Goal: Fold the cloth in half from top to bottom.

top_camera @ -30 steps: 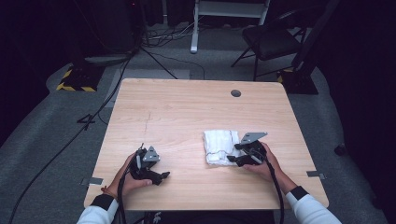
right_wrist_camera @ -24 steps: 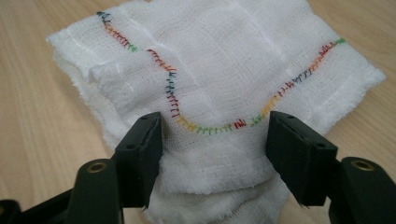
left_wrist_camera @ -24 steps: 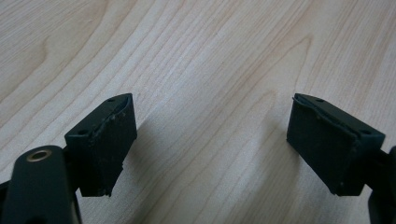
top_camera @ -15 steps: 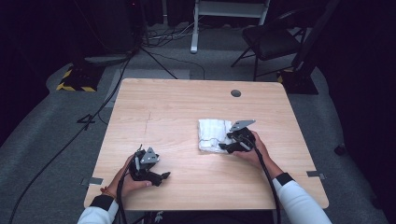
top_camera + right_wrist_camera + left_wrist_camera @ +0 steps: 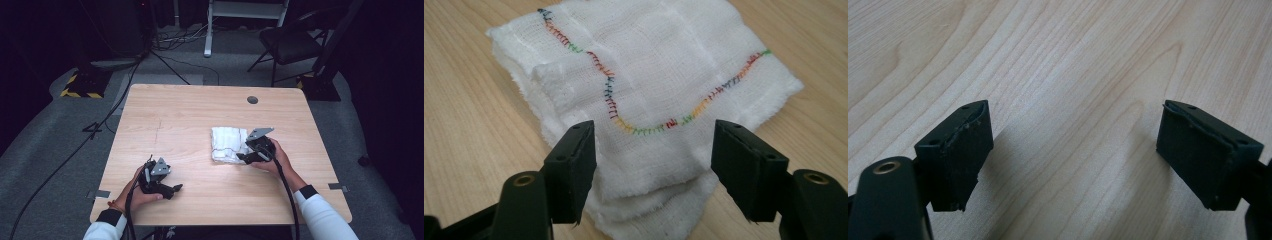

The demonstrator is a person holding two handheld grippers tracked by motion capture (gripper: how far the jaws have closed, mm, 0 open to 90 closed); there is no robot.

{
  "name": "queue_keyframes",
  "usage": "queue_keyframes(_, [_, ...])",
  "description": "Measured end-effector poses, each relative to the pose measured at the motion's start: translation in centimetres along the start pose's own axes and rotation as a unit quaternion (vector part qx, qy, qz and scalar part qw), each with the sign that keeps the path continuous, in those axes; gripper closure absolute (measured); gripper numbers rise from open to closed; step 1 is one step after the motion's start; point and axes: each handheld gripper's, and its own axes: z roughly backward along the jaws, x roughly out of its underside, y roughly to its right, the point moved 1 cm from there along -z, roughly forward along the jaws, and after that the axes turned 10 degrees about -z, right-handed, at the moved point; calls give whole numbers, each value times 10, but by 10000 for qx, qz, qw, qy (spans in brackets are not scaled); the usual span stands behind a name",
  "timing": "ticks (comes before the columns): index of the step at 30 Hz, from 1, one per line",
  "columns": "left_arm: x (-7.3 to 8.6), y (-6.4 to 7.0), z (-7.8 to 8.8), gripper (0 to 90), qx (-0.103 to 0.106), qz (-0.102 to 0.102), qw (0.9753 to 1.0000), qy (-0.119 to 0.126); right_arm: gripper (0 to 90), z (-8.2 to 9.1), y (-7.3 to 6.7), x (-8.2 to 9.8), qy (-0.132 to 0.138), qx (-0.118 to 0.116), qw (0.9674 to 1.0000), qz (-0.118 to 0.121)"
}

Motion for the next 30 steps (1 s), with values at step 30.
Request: queue_keyframes(30, [0,0,0,151,-19,15,10000,-9,339,70,-8,43,-306,368,9973,561])
